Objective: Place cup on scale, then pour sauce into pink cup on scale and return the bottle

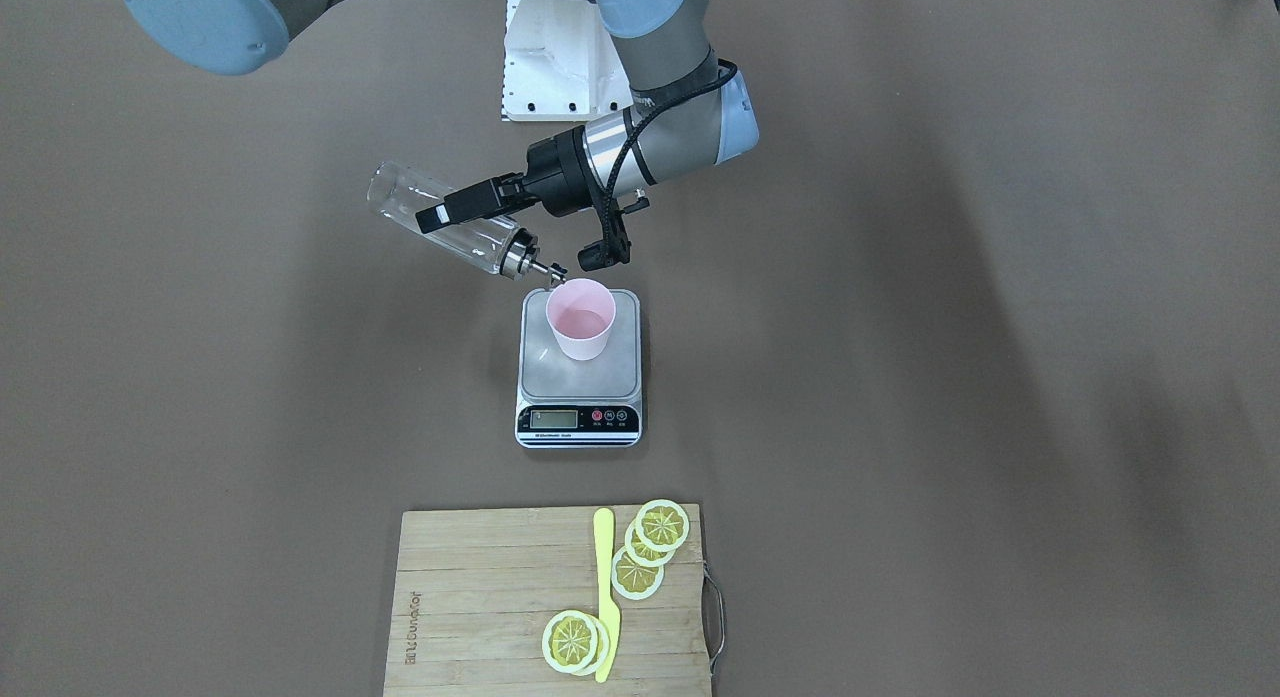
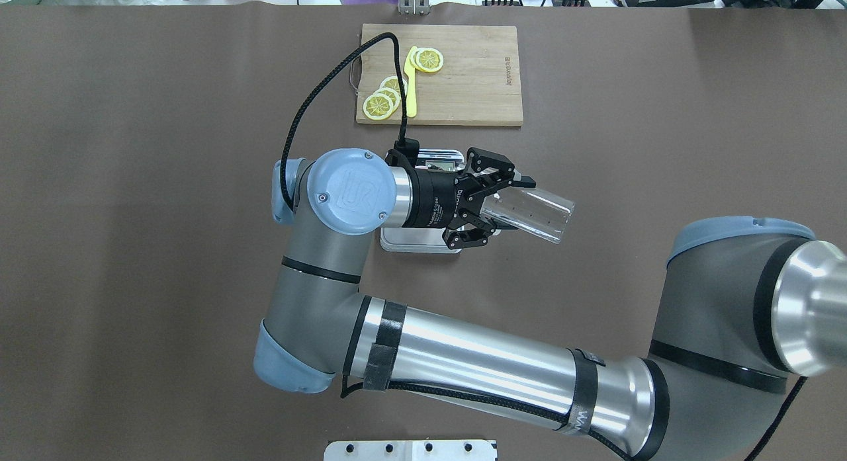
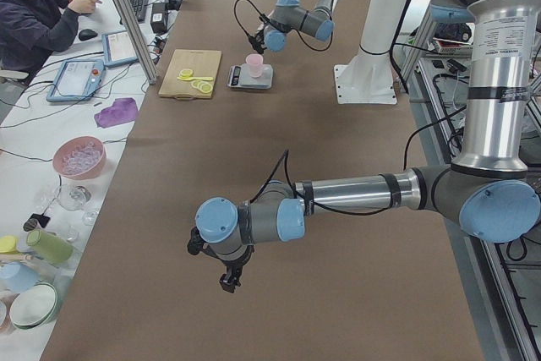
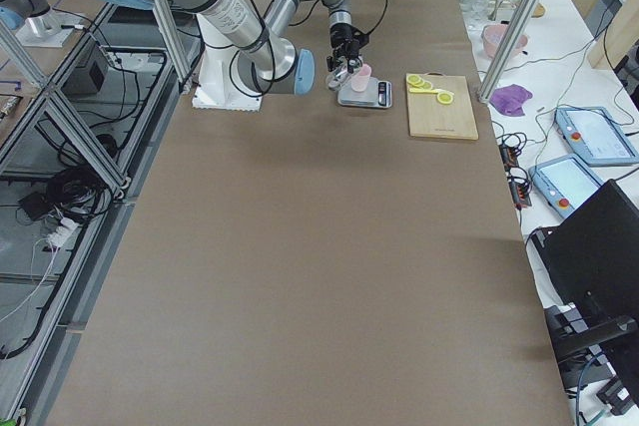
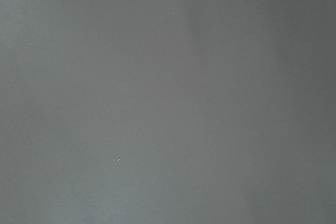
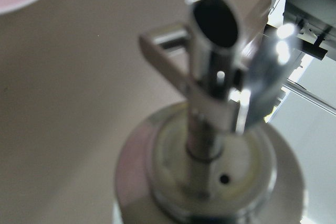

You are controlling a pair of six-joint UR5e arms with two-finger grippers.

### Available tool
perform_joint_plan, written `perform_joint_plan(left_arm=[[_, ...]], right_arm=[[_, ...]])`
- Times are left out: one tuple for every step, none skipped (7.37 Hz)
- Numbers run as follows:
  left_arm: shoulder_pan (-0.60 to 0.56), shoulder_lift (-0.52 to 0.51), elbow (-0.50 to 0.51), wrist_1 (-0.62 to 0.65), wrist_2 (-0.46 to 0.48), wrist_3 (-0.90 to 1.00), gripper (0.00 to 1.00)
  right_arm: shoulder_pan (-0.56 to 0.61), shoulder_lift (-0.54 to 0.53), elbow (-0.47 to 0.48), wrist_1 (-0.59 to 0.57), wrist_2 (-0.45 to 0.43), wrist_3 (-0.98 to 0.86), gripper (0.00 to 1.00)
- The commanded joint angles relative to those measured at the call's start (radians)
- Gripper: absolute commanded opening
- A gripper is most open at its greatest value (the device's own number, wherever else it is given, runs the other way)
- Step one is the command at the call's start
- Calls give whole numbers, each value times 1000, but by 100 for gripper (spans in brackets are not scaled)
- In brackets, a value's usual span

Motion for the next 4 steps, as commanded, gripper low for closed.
perform_joint_plan(left_arm=[[0,5,0,-1,-3,2,98],[0,5,0,-1,-3,2,98],[0,5,0,0,-3,2,98],[0,5,0,0,-3,2,98]], right_arm=[[-1,7,-14,-7,0,8,0],[-1,7,-21,-7,0,8,0],[-1,9,-21,-7,0,14,0],[-1,9,-21,-5,0,17,0]])
